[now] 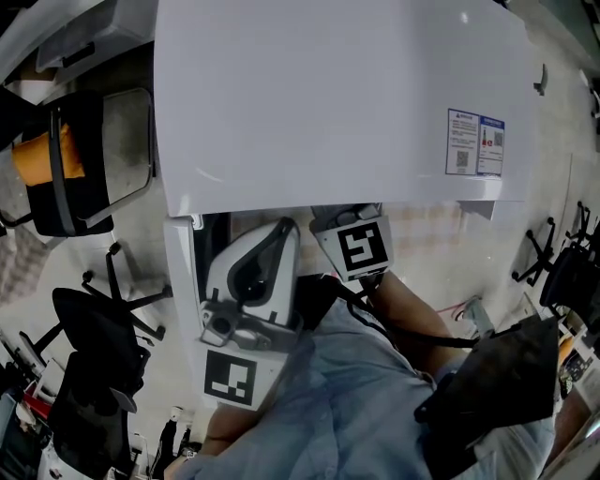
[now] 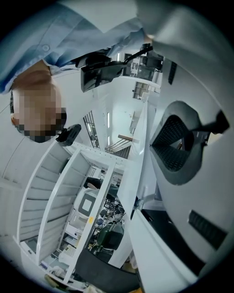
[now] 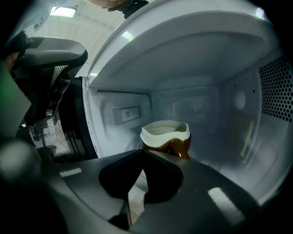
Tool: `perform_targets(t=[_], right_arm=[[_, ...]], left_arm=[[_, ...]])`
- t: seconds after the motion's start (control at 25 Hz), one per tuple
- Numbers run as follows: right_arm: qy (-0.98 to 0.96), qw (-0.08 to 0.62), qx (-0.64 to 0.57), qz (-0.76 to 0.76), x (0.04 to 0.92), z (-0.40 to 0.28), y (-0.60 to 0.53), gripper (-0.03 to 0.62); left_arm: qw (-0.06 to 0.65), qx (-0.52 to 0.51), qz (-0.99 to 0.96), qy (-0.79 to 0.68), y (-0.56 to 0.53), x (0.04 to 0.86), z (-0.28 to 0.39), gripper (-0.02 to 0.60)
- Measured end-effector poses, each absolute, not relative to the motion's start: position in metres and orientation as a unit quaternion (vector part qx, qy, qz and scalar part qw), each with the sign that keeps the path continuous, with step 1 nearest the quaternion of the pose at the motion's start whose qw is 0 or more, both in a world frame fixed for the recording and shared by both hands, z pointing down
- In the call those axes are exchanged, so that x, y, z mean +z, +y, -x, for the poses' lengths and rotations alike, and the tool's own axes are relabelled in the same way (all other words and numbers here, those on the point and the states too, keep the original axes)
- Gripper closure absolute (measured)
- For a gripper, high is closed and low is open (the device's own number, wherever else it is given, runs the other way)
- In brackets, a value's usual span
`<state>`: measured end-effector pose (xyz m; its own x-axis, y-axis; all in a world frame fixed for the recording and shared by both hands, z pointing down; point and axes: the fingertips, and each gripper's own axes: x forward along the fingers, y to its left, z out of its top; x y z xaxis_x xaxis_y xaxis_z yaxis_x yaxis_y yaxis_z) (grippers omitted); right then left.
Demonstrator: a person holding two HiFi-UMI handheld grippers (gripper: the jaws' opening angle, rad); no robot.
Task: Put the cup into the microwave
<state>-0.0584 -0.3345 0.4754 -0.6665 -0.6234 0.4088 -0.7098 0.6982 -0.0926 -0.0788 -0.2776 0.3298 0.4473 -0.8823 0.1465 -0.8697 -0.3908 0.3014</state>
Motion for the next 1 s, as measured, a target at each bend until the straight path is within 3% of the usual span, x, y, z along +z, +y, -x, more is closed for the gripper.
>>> perform_targets(t=[0.44, 1.0], right_arm=[[-0.911, 0.165, 0.097, -0.365, 0.436, 0.041, -0.283, 0.592], [-0.914, 0.091, 0.052, -0.393, 0.286, -0.027, -0.165, 0.592]], left_arm=[[0.141, -0.021, -0.842, -0.52, -0.236, 0.303, 0.062, 0.577], [0.053, -0.012, -0.865, -0.499, -0.139, 0.221, 0.005, 0.577]])
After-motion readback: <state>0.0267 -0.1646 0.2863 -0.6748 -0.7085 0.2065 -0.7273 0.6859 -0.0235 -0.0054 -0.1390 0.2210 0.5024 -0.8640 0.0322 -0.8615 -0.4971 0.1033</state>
